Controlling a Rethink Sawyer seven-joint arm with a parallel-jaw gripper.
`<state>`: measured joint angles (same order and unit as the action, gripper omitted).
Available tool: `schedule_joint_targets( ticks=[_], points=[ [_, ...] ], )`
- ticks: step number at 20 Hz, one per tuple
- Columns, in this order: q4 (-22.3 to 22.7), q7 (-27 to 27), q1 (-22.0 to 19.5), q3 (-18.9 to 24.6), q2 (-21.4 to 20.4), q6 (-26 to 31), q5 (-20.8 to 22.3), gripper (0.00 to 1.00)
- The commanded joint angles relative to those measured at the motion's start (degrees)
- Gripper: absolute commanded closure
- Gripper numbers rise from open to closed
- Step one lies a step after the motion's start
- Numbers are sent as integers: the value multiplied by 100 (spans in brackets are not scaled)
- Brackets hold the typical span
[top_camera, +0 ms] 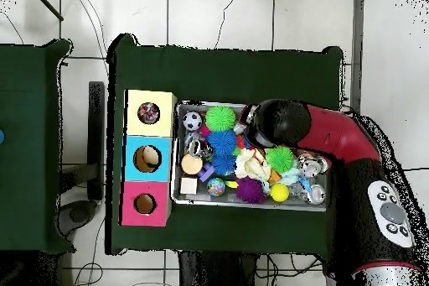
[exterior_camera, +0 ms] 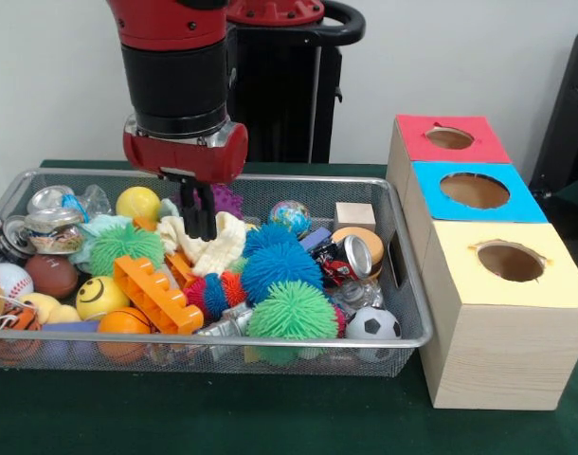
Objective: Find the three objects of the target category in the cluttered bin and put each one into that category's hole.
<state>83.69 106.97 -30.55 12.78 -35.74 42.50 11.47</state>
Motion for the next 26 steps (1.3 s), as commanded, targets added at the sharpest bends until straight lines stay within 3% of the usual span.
schedule_joint_targets(
  ticks=[1, 8, 15, 23, 26],
  points=[
    [-267, -1597, 9, 143, 36, 1208, 886, 100],
    [-198, -1206, -93, 170, 173, 942, 1086, 100],
    [-981, -1259, -156, 220, 675, 1316, 1346, 100],
    [-1805, -1564, -374, 326, 1387, 1367, 1639, 100],
    [-1845, -1652, -443, 297, 1404, 1375, 1722, 100]
  ],
)
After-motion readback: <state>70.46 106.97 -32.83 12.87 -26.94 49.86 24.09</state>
